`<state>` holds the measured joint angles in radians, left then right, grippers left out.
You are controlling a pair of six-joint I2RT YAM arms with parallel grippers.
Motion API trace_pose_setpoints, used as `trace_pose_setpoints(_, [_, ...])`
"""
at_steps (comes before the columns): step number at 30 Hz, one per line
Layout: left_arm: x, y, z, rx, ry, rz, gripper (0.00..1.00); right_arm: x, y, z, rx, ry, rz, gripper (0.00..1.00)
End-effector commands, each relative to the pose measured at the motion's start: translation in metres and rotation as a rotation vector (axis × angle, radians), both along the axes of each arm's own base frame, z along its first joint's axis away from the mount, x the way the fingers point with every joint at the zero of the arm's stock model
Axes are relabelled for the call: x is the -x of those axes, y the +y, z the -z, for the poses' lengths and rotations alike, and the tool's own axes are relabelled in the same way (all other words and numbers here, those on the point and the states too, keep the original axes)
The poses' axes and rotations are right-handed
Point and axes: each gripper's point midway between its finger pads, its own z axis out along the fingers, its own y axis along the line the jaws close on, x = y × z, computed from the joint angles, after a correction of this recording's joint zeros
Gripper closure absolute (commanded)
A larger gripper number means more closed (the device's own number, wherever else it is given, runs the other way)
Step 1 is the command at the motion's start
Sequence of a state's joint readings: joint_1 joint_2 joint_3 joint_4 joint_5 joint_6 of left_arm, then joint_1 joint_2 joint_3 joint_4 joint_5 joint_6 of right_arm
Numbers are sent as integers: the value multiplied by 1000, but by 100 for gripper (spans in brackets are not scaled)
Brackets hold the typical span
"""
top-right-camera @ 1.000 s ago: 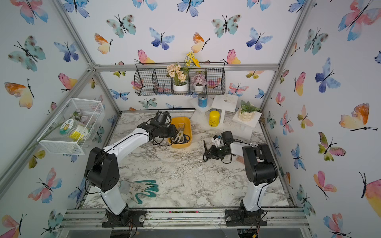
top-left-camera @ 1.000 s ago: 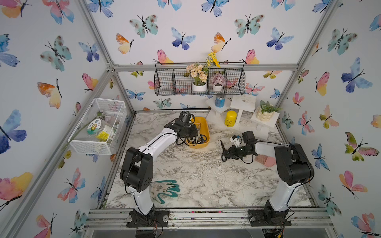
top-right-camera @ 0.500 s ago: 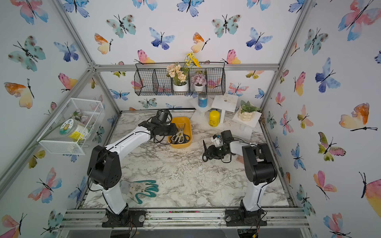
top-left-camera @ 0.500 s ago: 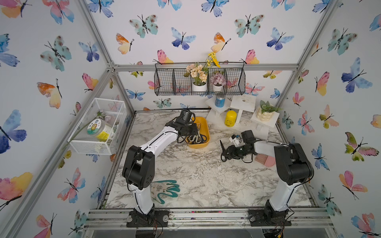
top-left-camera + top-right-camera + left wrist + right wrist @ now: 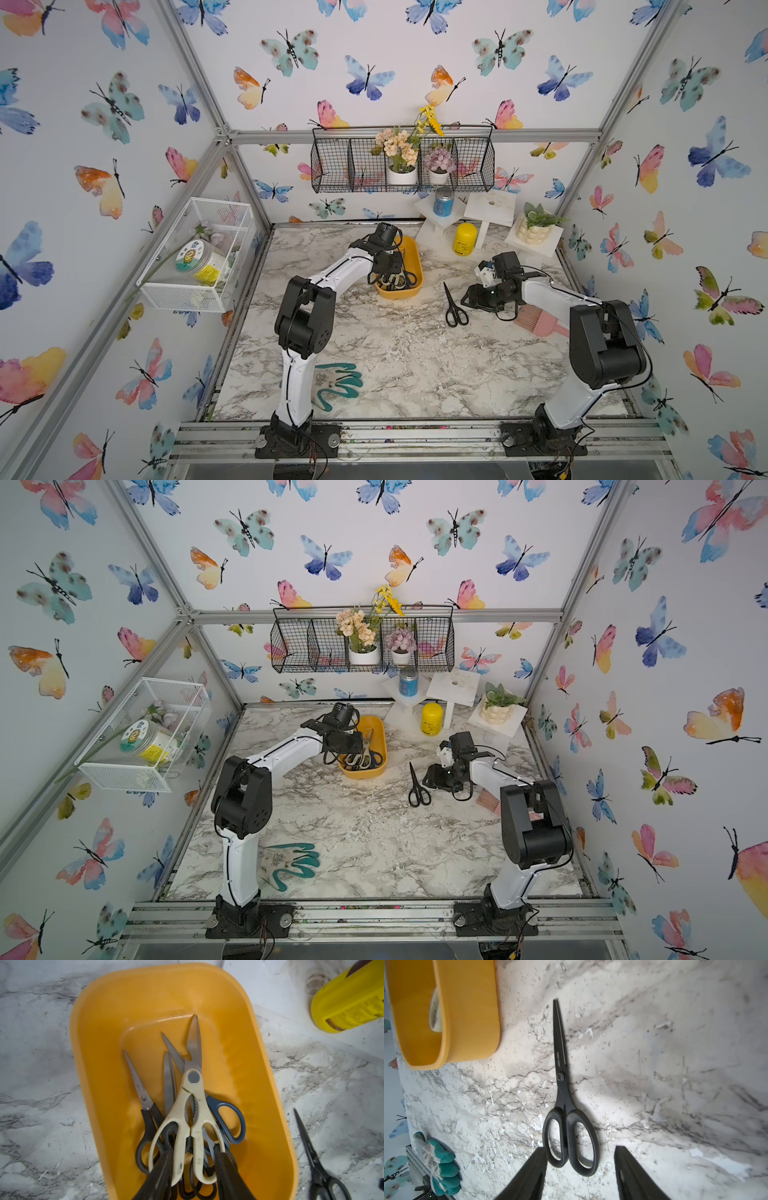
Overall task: Take the scissors out of the storage box
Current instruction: Place the scissors at the center of the board, then pick up the scissors from the storage box.
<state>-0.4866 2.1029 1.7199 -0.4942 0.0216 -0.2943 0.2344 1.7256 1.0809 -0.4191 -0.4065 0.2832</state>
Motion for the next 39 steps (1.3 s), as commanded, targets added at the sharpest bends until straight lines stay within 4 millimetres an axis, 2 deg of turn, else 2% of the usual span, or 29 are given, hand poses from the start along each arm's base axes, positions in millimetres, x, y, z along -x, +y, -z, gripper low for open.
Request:
trace_pose_setpoints(1, [7,-1,16,-86,31,38,59,-7,-3,-10,14,-22,17,42])
trace_pose_setpoints(11, [13,5,55,-171,100,19,58,-19,4,-23,-20,-59,12,40])
trace_pose_setpoints(16, [11,11,67,-209,107,-4,58,-19,7,-22,-33,-54,5,40])
trace_pose_setpoints(21, [6,12,54,-214,72,-17,57,-21,9,-22,-38,-53,0,40])
trace_pose_setpoints(24, [5,11,55,-233,74,2,57,-23,11,-23,-49,-55,-3,40])
trace_pose_setpoints(29, [19,10,82,-274,156,39,57,-27,14,-26,-66,-63,-6,40])
trace_pose_setpoints(34, [33,18,112,-329,231,45,57,-30,17,-31,-81,-71,-10,40])
trace_pose_setpoints(37, [35,20,115,-336,239,38,64,-32,18,-36,-85,-80,-10,40])
trace_pose_setpoints(39, [33,18,109,-318,231,28,75,-32,18,-38,-89,-84,-10,40])
